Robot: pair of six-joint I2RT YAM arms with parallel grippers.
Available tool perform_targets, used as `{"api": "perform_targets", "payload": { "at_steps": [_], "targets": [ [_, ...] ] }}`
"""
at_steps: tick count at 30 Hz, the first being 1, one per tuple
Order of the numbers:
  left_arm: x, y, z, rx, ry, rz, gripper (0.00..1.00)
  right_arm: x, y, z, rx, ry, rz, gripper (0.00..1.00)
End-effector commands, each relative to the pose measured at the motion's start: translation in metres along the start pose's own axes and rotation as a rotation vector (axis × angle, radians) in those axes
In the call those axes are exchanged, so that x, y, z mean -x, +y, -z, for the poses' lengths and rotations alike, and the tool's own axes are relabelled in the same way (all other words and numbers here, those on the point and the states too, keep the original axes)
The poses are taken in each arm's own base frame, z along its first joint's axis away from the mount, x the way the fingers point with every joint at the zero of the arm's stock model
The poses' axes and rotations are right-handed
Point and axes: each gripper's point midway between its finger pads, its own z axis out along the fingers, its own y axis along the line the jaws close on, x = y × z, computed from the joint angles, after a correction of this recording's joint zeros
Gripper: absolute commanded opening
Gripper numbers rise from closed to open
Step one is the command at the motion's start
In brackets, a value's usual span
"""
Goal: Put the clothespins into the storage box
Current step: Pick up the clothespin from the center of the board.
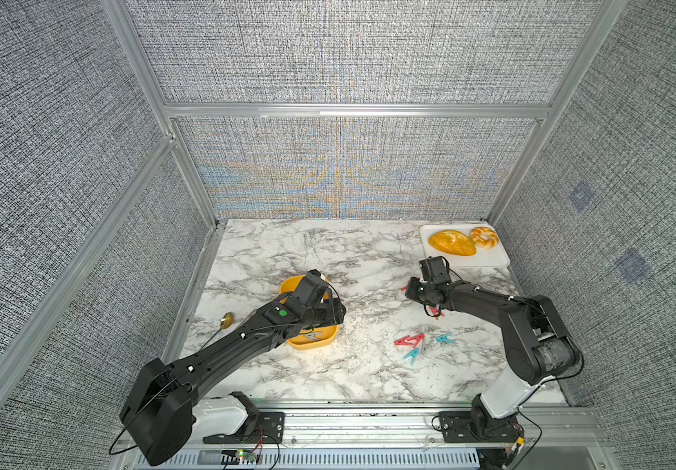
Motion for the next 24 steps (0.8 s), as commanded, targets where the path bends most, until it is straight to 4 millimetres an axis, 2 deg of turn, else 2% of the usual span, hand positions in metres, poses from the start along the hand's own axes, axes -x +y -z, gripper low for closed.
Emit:
{"api": "perform_targets", "payload": {
  "at_steps": [1,13,24],
  "targets": [
    [0.003,-0.001,-0.001,-0.002,-0.012,-0.004,0.70,0.009,0.006,-0.002,0.002,-0.016,0.003,0.24],
    [0.002,0.004,0.001,0.013,-0.019,-0.002,0.71,0.002,-0.008,-0.014,-0.070,0.015,0.022,0.25],
    [0.000,0.005,0.001,0.014,-0.017,-0.003,0.71,0.000,-0.010,-0.025,-0.084,0.025,0.021,0.25]
  ]
}}
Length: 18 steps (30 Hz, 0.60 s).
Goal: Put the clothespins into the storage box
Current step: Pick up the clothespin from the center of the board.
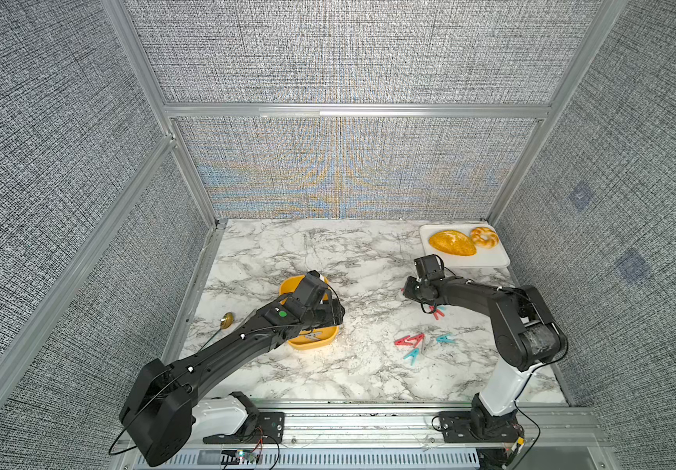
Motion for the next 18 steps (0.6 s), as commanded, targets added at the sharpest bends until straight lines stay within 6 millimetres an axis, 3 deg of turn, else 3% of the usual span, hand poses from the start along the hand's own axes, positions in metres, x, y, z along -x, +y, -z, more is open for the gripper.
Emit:
{"api": "perform_targets", "payload": {
  "at_steps": [1,10,18],
  "targets": [
    [0.002,0.002,0.001,0.006,-0.014,-0.001,0.70,0.002,0.001,-0.004,-0.005,-0.005,0.004,0.25],
    [0.004,0.002,0.003,0.009,-0.026,0.002,0.71,-0.009,0.015,0.004,0.037,0.001,-0.001,0.17],
    [0.006,0.001,0.005,0.007,-0.033,0.001,0.71,-0.030,0.029,0.020,0.114,0.015,-0.008,0.02]
  ]
}}
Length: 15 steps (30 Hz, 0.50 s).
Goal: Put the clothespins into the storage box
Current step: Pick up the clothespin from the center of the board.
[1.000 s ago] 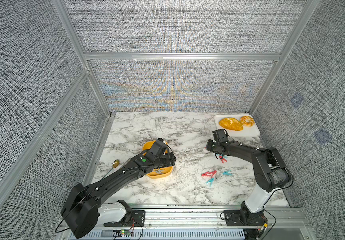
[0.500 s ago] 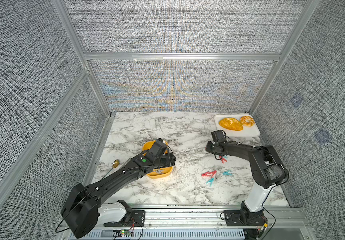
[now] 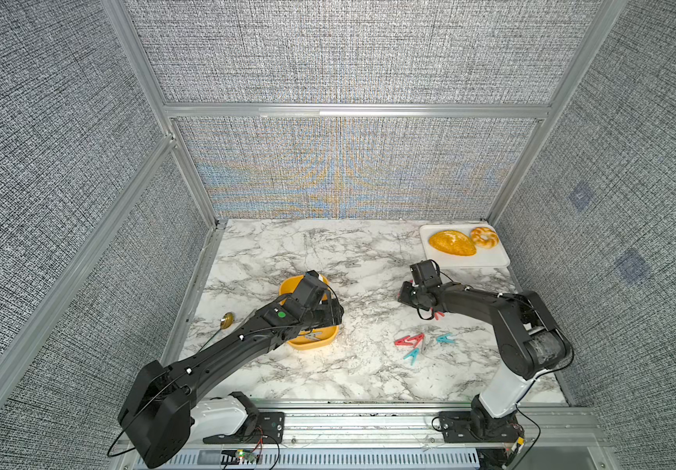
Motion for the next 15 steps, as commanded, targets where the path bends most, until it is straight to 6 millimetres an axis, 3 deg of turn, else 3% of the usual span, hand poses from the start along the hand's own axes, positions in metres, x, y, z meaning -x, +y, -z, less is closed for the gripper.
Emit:
{"api": "perform_targets", "payload": {
  "at_steps": [1,4,7,11,15],
  "targets": [
    [0.003,0.000,0.002,0.000,-0.016,0.001,0.70,-0.005,0.013,0.007,0.052,-0.003,-0.006,0.00],
    [0.005,0.001,0.005,0.009,-0.022,-0.001,0.71,-0.009,0.026,0.017,0.086,-0.006,0.017,0.00],
    [0.010,0.009,0.015,0.062,-0.047,-0.004,0.71,-0.014,0.056,0.033,0.143,-0.013,0.075,0.00],
    [0.024,0.029,0.032,0.099,-0.097,0.036,0.73,-0.029,0.126,0.058,0.290,0.018,0.198,0.00],
    [0.037,0.058,0.054,0.109,-0.162,0.127,0.74,-0.060,0.199,0.080,0.454,0.078,0.338,0.00]
  ]
}}
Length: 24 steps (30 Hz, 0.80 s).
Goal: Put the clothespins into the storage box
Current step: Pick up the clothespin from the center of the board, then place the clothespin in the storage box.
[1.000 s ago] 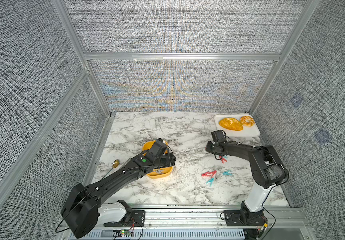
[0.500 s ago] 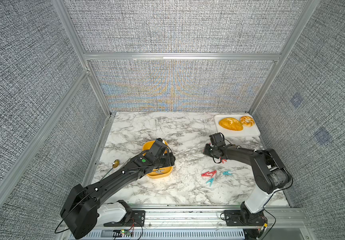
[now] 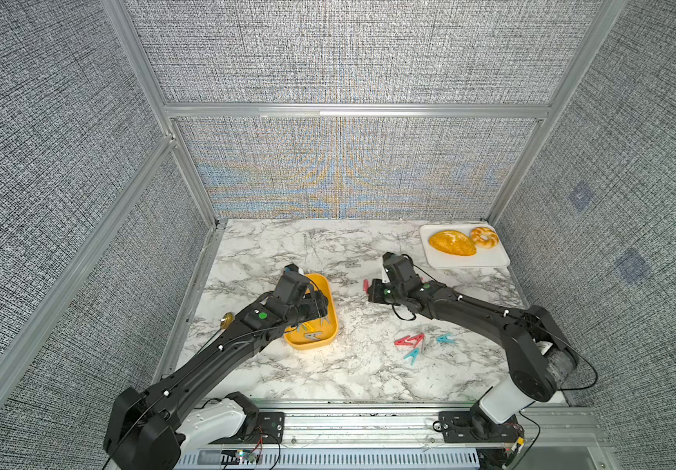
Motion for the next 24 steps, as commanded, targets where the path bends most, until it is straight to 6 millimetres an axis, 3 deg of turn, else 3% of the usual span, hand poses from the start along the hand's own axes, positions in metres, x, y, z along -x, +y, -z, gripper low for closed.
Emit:
{"api": "perform_targets", "payload": {
  "at_steps": [1,4,6,9,13,17,21,24],
  "targets": [
    [0.005,0.024,0.014,0.044,-0.024,0.038,0.75,-0.018,0.053,-0.004,0.121,0.081,0.099,0.00],
    [0.012,0.036,0.029,0.060,-0.060,0.056,0.77,-0.028,0.095,-0.013,0.198,0.121,0.175,0.01],
    [0.012,0.038,0.034,0.061,-0.064,0.060,0.78,-0.031,0.113,-0.018,0.223,0.133,0.221,0.14],
    [0.008,0.040,0.034,0.060,-0.053,0.066,0.78,-0.027,0.122,-0.023,0.209,0.127,0.259,0.31],
    [0.005,0.039,0.030,0.044,-0.040,0.075,0.78,-0.009,0.119,-0.018,0.178,0.084,0.276,0.37],
    [0.003,0.023,0.023,-0.027,-0.001,0.055,0.77,0.021,0.085,-0.002,0.086,0.002,0.231,0.36],
    [-0.003,0.010,0.006,-0.072,0.048,0.053,0.74,0.051,0.015,0.015,-0.085,-0.076,0.140,0.35],
    [-0.010,-0.004,-0.004,-0.094,0.072,0.028,0.73,0.062,-0.041,0.025,-0.180,-0.098,0.071,0.35]
  ]
}}
